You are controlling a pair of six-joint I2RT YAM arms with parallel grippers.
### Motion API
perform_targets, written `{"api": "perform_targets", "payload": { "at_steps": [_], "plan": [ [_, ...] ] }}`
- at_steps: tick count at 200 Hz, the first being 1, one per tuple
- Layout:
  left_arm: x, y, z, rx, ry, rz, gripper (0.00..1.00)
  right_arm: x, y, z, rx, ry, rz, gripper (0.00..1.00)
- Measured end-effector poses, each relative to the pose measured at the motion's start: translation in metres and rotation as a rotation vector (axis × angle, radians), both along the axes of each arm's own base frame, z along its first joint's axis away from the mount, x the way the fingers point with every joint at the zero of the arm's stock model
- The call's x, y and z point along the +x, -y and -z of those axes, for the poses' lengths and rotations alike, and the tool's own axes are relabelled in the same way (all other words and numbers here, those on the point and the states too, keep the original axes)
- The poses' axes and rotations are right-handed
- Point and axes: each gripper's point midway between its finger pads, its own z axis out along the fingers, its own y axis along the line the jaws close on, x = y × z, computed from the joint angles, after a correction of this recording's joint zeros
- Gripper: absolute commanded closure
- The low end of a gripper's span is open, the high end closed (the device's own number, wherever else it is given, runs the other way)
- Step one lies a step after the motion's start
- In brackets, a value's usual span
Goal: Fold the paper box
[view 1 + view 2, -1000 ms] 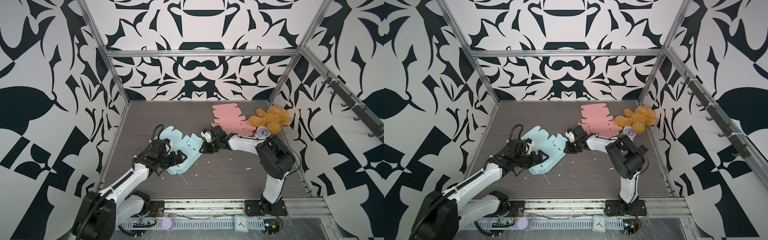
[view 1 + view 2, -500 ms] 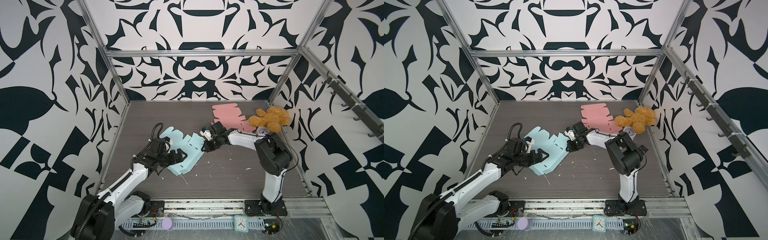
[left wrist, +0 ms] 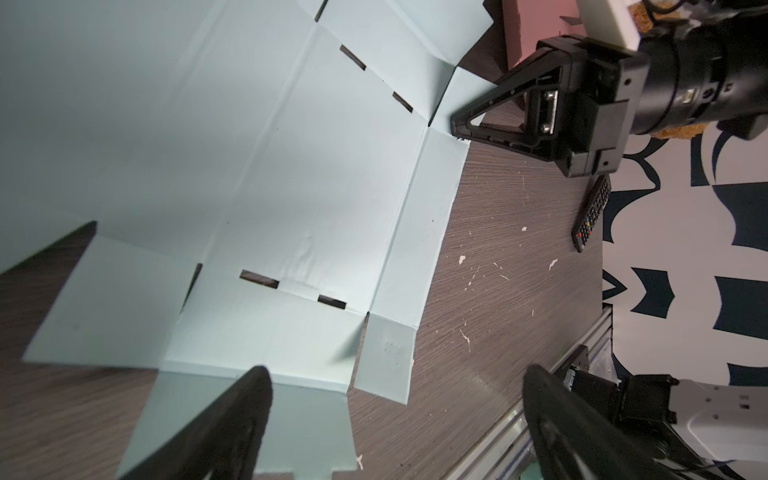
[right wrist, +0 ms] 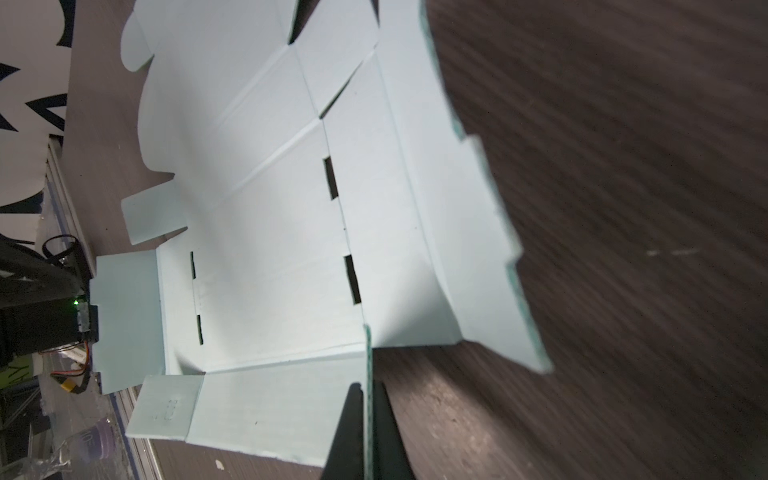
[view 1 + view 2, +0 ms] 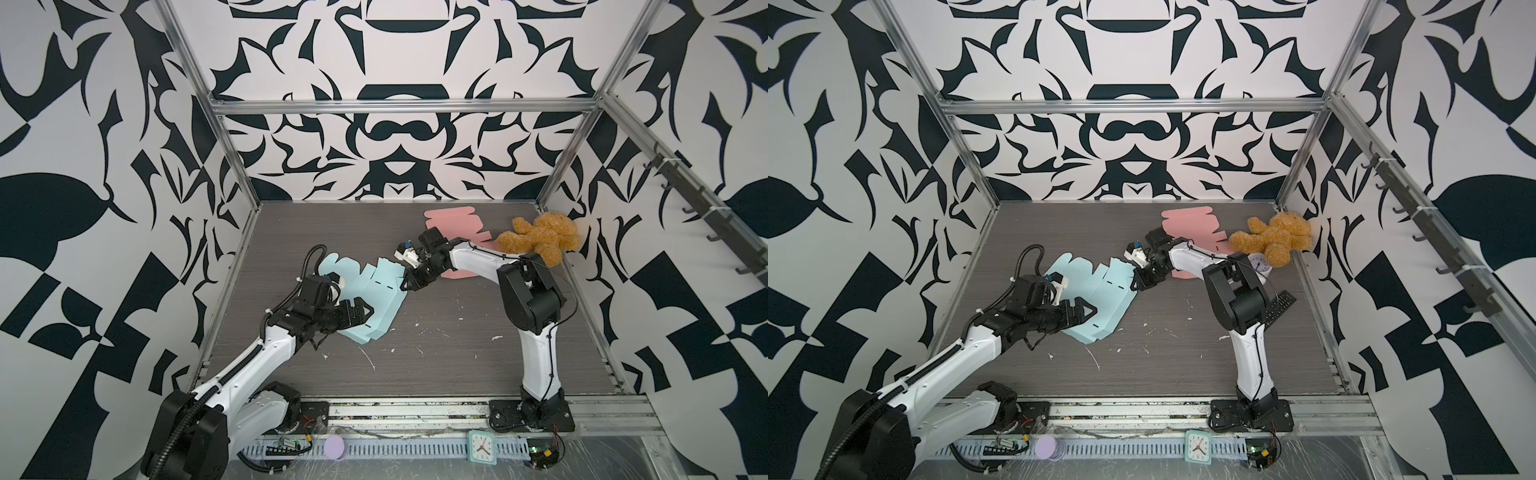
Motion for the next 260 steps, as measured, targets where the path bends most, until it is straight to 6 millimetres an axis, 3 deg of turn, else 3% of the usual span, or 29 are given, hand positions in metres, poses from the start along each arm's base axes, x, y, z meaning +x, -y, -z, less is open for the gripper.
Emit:
{"api": "perform_targets", "payload": {
  "at_steps": [33, 82, 132, 167, 213, 234, 260],
  "plan": [
    [0.003, -0.003, 0.002, 0.043, -0.007, 0.004, 0.03, 0.009, 0.0, -0.004, -0.006, 0.005, -0.023, 0.84],
    [0.006, -0.009, 0.012, 0.108, -0.02, 0.007, 0.03, 0.014, 0.008, -0.016, -0.054, 0.029, 0.037, 0.5],
    [0.01, -0.008, 0.015, 0.117, -0.005, 0.019, 0.03, 0.002, 0.034, -0.071, -0.093, 0.11, 0.229, 0.28],
    [0.018, -0.007, 0.013, 0.114, 0.032, 0.027, 0.04, -0.043, 0.042, -0.092, -0.058, 0.104, 0.368, 0.23],
    [0.027, 0.001, 0.006, 0.06, 0.072, 0.049, 0.04, -0.105, 0.033, -0.064, -0.018, -0.006, 0.475, 0.22],
    [0.03, 0.006, -0.001, 0.025, 0.097, 0.065, 0.05, -0.113, 0.043, -0.051, -0.009, -0.034, 0.56, 0.23],
    [0.027, 0.01, 0.0, -0.005, 0.106, 0.084, 0.05, -0.104, 0.042, -0.045, 0.028, -0.041, 0.643, 0.24]
  ]
}}
